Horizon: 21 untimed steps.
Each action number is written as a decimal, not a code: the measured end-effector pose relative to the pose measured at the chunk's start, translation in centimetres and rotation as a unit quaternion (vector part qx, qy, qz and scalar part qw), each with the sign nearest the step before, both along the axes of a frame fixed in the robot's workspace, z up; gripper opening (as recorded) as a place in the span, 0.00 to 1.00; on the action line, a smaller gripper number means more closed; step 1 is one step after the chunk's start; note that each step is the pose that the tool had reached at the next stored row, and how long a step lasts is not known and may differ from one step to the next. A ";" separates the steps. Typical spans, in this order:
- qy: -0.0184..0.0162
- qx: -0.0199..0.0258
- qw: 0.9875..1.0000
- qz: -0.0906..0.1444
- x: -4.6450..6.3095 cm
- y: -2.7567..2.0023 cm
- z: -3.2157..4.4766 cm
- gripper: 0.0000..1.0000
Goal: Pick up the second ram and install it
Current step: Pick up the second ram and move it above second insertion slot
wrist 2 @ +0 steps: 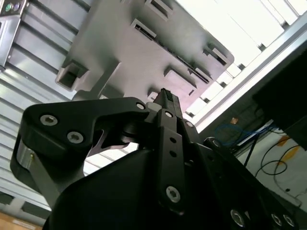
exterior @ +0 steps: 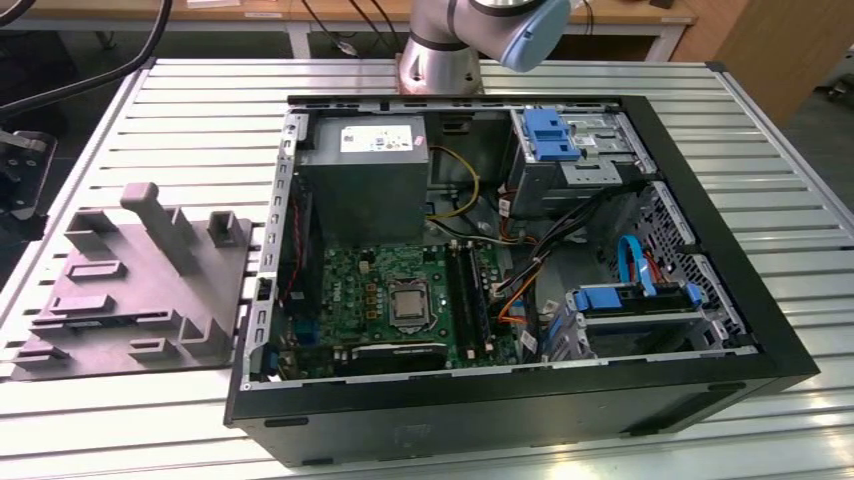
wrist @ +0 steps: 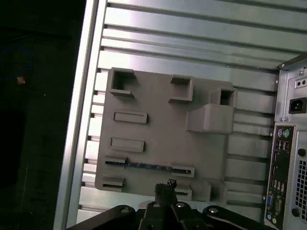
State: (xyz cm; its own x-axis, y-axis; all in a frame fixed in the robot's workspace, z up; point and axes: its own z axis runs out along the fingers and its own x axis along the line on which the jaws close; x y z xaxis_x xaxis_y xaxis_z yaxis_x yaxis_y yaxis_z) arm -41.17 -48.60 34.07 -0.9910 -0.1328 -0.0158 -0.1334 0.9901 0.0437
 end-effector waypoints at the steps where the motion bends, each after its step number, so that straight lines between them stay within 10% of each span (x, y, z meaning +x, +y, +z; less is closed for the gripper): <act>1: 0.000 0.000 1.000 0.009 0.0 0.00 -0.01 0.10; 6: 0.000 0.000 0.998 0.064 0.0 0.00 -0.03 0.10; 15: 0.000 0.000 0.987 0.163 0.0 0.00 -0.06 0.10; 21: 0.000 0.000 0.976 0.216 0.0 0.00 -0.07 0.10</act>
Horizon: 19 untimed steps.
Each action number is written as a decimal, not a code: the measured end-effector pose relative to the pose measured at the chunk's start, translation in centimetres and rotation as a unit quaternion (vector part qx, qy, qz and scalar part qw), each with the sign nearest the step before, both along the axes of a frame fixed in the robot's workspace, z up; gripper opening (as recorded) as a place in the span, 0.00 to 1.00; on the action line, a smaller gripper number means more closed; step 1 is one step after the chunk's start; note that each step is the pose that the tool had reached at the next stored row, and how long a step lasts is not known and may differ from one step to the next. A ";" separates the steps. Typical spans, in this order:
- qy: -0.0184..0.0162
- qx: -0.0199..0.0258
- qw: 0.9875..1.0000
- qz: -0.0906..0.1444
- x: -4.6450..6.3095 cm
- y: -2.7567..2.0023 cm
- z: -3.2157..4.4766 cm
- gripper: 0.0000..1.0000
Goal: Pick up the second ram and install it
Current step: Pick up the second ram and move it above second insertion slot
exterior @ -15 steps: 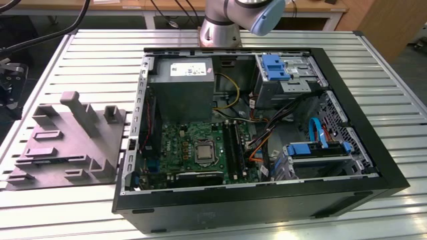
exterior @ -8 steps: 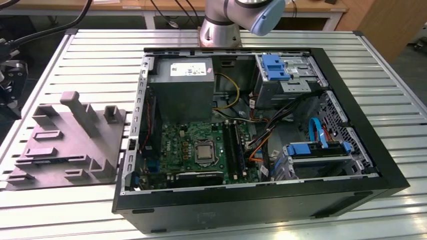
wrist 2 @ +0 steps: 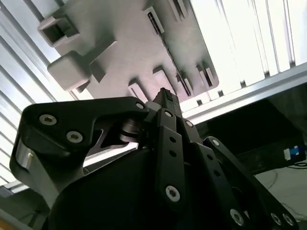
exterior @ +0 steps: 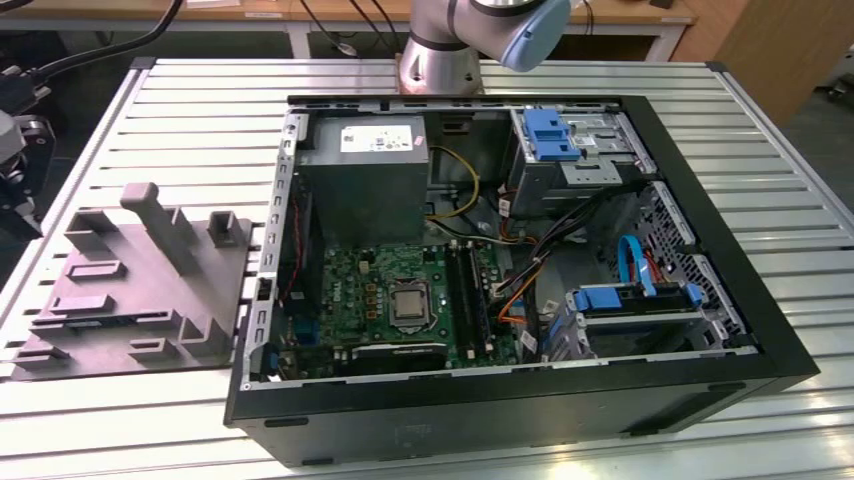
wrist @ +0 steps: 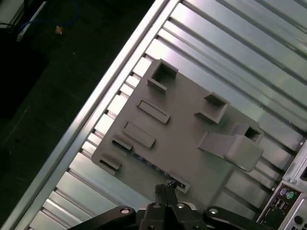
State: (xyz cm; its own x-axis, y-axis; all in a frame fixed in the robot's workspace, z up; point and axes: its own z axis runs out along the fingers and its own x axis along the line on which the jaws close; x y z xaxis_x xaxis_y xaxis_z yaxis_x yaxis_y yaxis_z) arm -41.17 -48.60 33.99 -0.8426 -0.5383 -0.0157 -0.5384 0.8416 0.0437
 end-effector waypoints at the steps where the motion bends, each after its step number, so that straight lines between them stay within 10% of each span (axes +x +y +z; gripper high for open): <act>1: 0.000 0.000 1.000 0.009 0.0 0.00 -0.01 0.10; 9: 0.000 0.000 0.997 0.081 0.0 0.00 -0.05 0.10; 19: 0.000 0.000 0.985 0.172 0.0 0.00 -0.16 0.10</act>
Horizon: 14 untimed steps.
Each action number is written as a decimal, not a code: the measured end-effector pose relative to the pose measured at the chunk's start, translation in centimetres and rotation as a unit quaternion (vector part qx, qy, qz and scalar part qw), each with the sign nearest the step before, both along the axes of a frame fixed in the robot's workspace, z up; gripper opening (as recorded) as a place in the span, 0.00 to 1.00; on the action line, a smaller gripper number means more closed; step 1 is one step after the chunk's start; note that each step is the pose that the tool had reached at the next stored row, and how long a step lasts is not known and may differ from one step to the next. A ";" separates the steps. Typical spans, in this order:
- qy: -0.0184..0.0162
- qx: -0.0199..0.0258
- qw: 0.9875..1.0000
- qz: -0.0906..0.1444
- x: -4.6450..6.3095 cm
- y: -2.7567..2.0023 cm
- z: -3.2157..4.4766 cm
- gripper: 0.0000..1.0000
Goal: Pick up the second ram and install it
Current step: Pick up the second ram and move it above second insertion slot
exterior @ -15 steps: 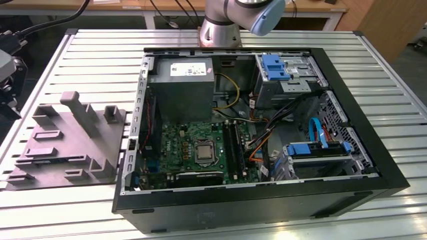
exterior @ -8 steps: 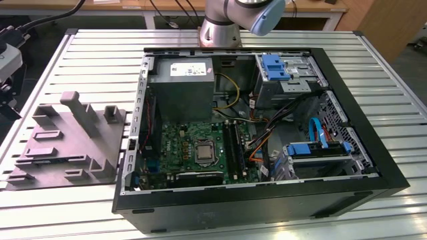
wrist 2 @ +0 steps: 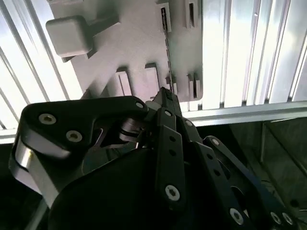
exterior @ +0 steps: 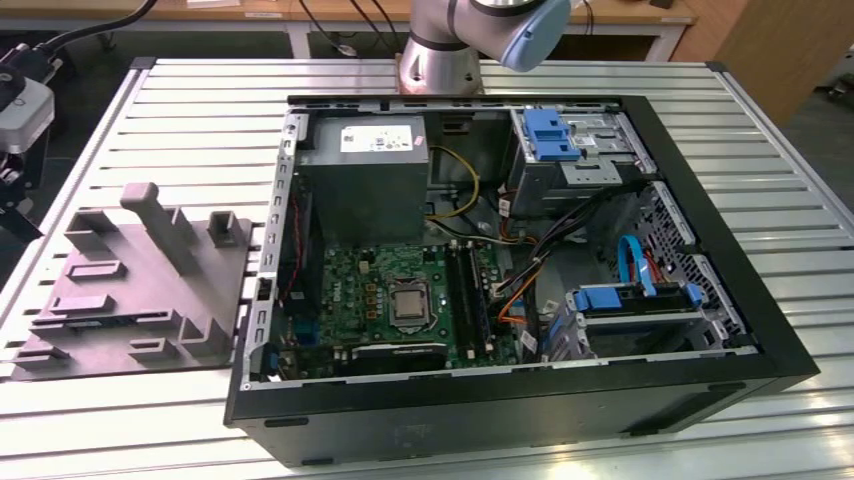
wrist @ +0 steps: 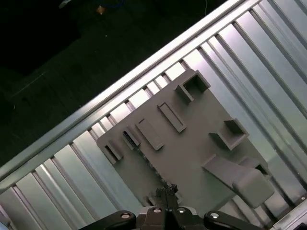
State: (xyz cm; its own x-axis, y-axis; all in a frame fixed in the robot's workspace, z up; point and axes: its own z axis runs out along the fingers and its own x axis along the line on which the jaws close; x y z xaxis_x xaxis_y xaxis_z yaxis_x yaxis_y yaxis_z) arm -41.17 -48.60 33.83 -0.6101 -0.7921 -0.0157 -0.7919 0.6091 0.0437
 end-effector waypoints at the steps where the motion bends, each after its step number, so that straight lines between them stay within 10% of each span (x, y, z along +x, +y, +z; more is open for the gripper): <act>1: 0.000 0.000 1.000 0.009 0.0 0.00 -0.02 0.10; 8: 0.000 0.000 0.997 0.072 0.0 0.00 -0.12 0.10; 14: 0.000 0.000 0.992 0.127 0.0 0.00 -0.22 0.10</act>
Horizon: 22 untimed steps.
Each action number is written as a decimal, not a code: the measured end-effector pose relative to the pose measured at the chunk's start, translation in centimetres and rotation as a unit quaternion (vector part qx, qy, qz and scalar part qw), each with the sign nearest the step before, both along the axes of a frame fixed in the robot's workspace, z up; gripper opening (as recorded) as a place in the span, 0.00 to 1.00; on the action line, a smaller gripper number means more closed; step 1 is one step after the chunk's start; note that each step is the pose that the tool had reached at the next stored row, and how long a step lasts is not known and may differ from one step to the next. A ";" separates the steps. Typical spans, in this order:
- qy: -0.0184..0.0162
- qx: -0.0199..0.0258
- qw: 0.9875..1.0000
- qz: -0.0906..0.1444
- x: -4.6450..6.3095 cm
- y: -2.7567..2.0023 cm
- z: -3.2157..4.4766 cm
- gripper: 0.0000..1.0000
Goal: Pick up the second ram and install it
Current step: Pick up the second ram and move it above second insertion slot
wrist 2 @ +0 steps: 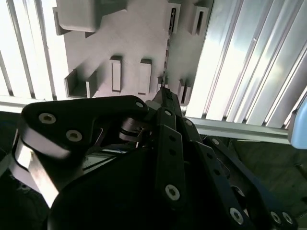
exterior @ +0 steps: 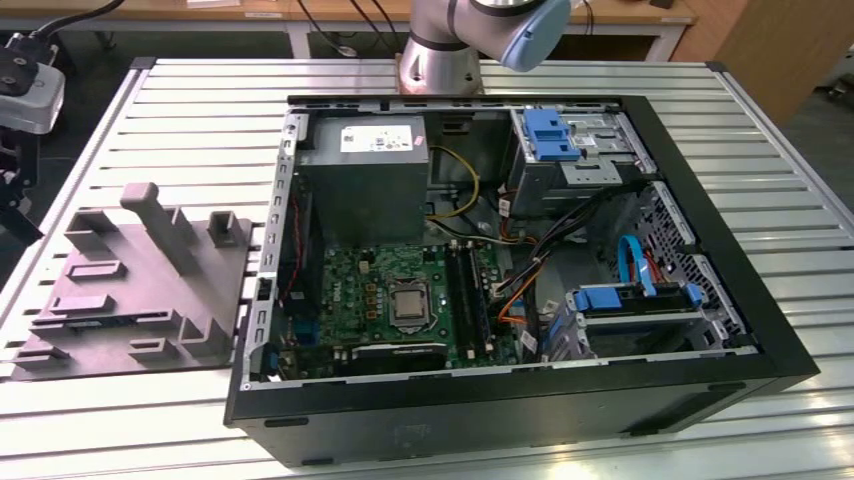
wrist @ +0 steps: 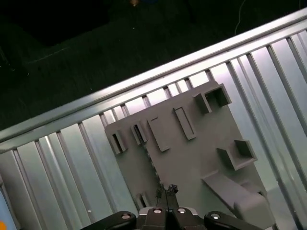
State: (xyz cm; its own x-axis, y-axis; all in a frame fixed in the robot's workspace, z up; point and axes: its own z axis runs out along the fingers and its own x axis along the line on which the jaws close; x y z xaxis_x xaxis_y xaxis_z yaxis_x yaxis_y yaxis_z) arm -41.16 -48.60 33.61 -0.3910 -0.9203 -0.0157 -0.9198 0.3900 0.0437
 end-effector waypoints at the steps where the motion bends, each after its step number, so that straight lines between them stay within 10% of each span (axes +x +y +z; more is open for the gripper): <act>1: 0.000 0.000 1.000 0.009 0.0 0.00 -0.02 0.10; 8: 0.000 0.000 0.997 0.072 0.0 0.00 -0.21 0.10; 19: 0.000 0.001 0.986 0.168 0.0 0.00 -0.57 0.10; 22: 0.000 0.001 0.985 0.171 0.0 0.00 -0.58 0.10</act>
